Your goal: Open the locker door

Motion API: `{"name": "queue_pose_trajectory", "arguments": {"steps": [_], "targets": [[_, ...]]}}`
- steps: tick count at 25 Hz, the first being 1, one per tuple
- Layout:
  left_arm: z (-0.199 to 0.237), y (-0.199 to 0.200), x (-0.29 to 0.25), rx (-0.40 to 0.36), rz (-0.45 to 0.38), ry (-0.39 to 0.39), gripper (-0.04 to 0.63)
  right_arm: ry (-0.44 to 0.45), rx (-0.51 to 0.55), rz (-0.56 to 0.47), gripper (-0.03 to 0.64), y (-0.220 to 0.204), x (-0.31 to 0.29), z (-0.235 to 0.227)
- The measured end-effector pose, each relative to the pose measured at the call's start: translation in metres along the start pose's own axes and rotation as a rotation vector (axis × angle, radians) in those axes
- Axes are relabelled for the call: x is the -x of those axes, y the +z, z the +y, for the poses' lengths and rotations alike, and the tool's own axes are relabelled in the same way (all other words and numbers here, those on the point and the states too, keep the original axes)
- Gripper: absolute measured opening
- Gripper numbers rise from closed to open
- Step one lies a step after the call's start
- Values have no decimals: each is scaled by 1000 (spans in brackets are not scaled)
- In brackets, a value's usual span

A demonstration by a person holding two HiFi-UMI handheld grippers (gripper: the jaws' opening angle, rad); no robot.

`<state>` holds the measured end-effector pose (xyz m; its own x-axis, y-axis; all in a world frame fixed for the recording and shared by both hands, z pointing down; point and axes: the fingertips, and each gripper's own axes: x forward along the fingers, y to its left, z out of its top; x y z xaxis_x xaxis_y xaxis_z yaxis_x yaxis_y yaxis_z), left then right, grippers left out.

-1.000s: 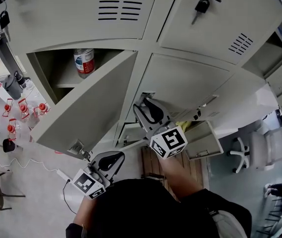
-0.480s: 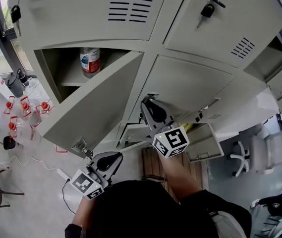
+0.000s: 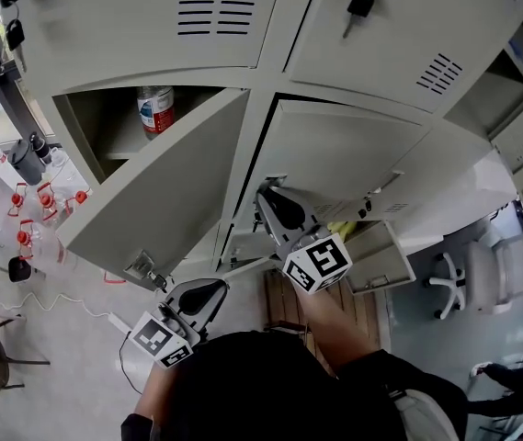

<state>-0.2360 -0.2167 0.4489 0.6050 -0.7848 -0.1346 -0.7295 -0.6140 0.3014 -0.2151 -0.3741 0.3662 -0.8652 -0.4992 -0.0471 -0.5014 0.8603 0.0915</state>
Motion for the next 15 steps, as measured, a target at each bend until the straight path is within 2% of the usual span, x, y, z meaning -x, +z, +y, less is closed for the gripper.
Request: {"name": "queue_pose_trajectory", "arguments": {"steps": [15], "targets": [[-19,-4,-6,-17,8,12,18,116,-14,-43,44,3,35,19]]}}
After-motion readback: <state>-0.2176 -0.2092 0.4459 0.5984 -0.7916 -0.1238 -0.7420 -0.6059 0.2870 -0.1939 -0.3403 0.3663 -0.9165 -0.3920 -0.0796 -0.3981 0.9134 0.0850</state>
